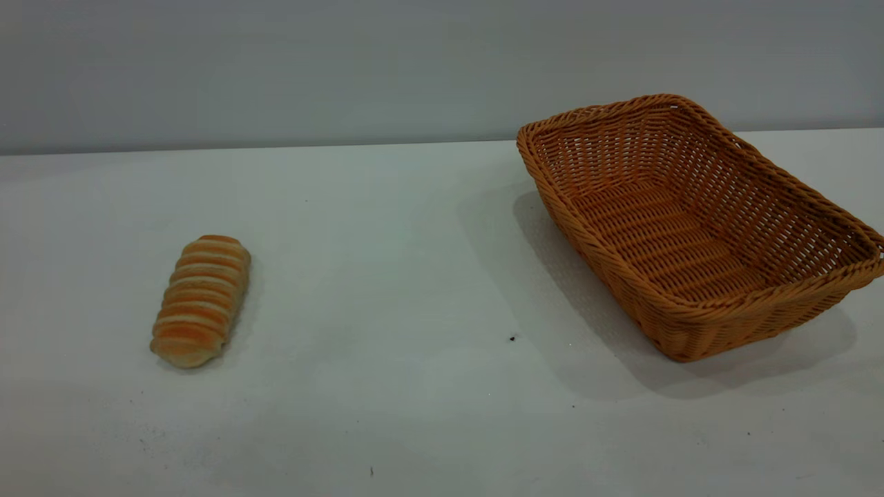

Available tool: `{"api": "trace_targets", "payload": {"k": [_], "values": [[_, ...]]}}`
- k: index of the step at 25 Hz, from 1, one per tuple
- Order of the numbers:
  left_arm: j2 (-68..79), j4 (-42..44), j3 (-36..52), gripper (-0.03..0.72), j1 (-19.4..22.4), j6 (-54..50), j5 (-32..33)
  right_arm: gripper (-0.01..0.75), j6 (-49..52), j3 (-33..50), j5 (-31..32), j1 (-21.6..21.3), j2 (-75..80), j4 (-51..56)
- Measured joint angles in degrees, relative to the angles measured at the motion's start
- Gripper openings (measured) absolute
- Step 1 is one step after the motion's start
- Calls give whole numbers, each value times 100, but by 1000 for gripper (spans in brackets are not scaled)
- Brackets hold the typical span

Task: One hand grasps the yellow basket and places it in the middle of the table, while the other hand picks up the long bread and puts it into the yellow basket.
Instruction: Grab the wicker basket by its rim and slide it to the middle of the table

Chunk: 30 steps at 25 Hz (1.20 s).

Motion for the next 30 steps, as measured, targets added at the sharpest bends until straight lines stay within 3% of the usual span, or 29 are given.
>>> {"api": "trace_targets", "payload": {"k": [9, 14, 22, 30], "values": [[0, -190, -98, 486, 0, 12, -503, 490, -298, -53, 0, 0, 0, 113], [459, -404, -213, 486, 0, 126, -634, 490, -550, -514, -482, 0, 219, 375], [2314, -426, -626, 486, 0, 156, -988, 490, -808, -1167, -1478, 0, 2704, 1201], [3182, -428, -630, 486, 0, -944, -1210, 485, -814, -1210, -2589, 0, 4953, 2339]]}}
